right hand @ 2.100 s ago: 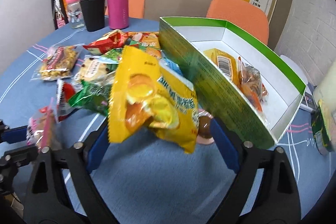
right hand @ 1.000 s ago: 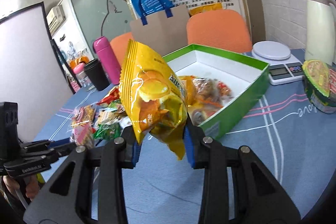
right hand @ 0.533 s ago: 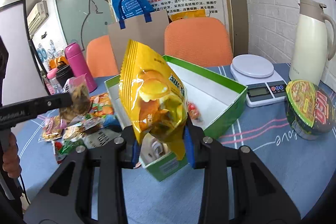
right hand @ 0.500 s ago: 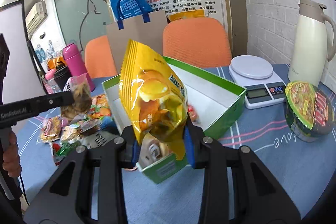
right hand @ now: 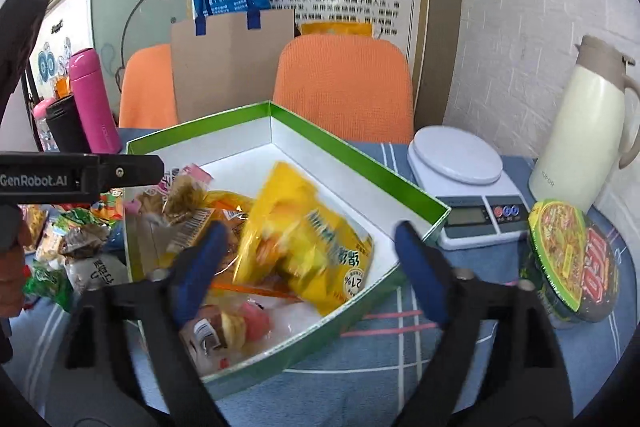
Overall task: Organize snacks
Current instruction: 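Drop the pink bag into the box with the left tool while the right drops the chips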
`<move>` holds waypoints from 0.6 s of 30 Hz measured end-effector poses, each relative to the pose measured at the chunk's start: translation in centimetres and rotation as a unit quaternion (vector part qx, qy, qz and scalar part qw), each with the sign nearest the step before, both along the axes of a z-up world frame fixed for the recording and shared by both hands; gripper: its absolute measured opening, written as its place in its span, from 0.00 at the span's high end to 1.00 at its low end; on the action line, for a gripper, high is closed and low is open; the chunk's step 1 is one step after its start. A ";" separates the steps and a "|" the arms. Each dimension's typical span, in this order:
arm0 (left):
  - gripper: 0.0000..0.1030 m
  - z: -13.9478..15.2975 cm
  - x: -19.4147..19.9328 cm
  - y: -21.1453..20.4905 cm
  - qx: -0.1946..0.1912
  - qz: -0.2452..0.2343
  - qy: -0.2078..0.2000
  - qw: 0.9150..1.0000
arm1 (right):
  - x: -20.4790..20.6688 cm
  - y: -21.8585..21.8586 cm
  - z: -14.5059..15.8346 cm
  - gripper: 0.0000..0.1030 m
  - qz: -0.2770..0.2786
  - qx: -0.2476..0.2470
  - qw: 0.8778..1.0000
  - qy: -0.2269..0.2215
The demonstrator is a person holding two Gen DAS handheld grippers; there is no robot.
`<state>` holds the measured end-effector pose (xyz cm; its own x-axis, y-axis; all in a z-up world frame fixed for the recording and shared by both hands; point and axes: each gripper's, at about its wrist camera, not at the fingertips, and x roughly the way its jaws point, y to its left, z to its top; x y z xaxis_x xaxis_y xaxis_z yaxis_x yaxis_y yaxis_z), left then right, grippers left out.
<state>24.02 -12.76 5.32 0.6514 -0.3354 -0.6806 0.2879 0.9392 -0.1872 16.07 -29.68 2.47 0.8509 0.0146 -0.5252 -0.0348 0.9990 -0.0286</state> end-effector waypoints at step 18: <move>0.15 1.7 -7.6 4.5 0.025 0.014 -0.006 1.000 | -6.8 2.1 2.7 0.02 0.022 0.064 0.998 -0.007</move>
